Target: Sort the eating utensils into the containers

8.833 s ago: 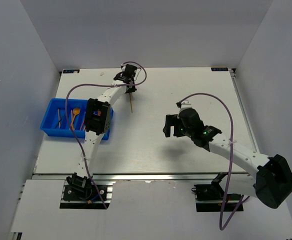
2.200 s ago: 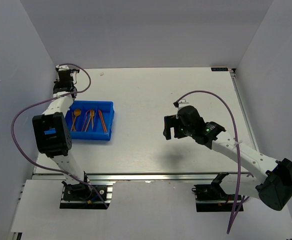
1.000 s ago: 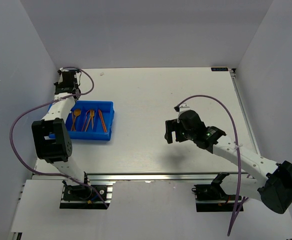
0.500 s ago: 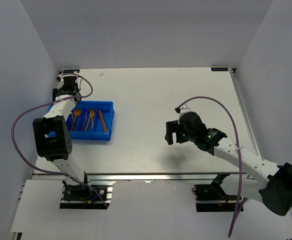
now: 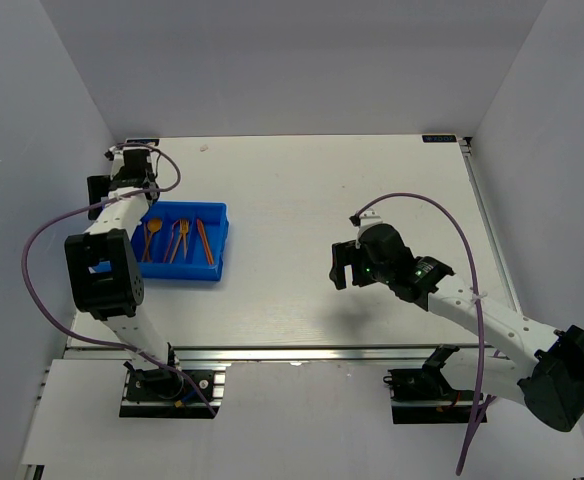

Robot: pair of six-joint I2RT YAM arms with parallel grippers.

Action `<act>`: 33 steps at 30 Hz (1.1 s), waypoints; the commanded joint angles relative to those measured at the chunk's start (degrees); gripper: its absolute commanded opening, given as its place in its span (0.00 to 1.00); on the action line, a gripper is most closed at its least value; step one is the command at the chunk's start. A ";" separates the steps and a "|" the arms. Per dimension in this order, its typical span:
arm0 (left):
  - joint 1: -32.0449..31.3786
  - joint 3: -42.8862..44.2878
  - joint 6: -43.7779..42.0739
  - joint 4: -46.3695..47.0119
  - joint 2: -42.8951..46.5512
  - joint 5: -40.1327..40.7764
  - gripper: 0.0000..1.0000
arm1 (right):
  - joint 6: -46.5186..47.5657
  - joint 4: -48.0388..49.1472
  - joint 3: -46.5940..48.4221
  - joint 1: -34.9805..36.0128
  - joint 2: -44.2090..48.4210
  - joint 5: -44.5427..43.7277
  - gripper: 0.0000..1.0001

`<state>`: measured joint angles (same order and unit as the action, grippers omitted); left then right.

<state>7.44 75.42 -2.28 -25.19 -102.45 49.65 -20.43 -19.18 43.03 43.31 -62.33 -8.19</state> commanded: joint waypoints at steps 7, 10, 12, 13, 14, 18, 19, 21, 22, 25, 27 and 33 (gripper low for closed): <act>2.40 7.81 6.23 -1.26 -2.74 -5.42 0.98 | 0.74 0.63 1.36 0.28 0.19 -0.51 0.89; 3.54 10.10 8.69 -2.41 -5.21 -11.22 0.98 | 0.74 0.55 1.71 0.29 -0.43 -0.52 0.89; 3.72 11.76 9.75 -3.46 -5.91 -11.86 0.98 | 0.82 0.46 1.97 0.37 -0.69 -0.25 0.89; 3.72 11.94 10.19 -3.38 -5.65 -12.73 0.98 | 0.74 0.46 1.97 0.29 -0.78 -0.25 0.89; 3.81 11.86 10.19 -2.94 -5.13 -13.43 0.98 | 0.65 0.46 1.97 0.37 -0.78 -0.34 0.89; 3.63 10.55 12.21 -2.59 -0.48 -17.39 0.98 | 0.30 1.25 1.62 0.37 -1.30 0.27 0.89; 3.72 9.58 13.00 -2.32 2.93 -17.65 0.98 | 0.21 1.25 1.80 0.37 -1.48 0.54 0.89; 3.72 8.78 15.27 -1.97 6.98 -19.32 0.98 | 0.04 1.07 2.06 0.28 -1.31 0.89 0.89; 3.72 8.17 16.07 -2.66 9.18 -21.41 0.98 | 0.03 0.99 2.24 0.37 -0.96 0.37 0.89; 3.63 4.23 17.92 -1.80 21.03 -33.45 0.98 | 0.03 0.46 3.11 0.29 1.67 -3.32 0.89; 3.37 -2.53 19.93 -1.44 32.54 -37.76 0.98 | -0.05 -2.33 4.78 0.37 4.13 -7.34 0.89; 0.83 -14.50 21.00 -8.71 60.39 -37.98 0.98 | -0.23 -14.20 17.43 0.29 11.15 -20.61 0.89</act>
<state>9.82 64.58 17.08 -27.46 -49.04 13.69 -20.60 -28.29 52.71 43.40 -55.81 -19.03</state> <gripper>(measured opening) 0.982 0.894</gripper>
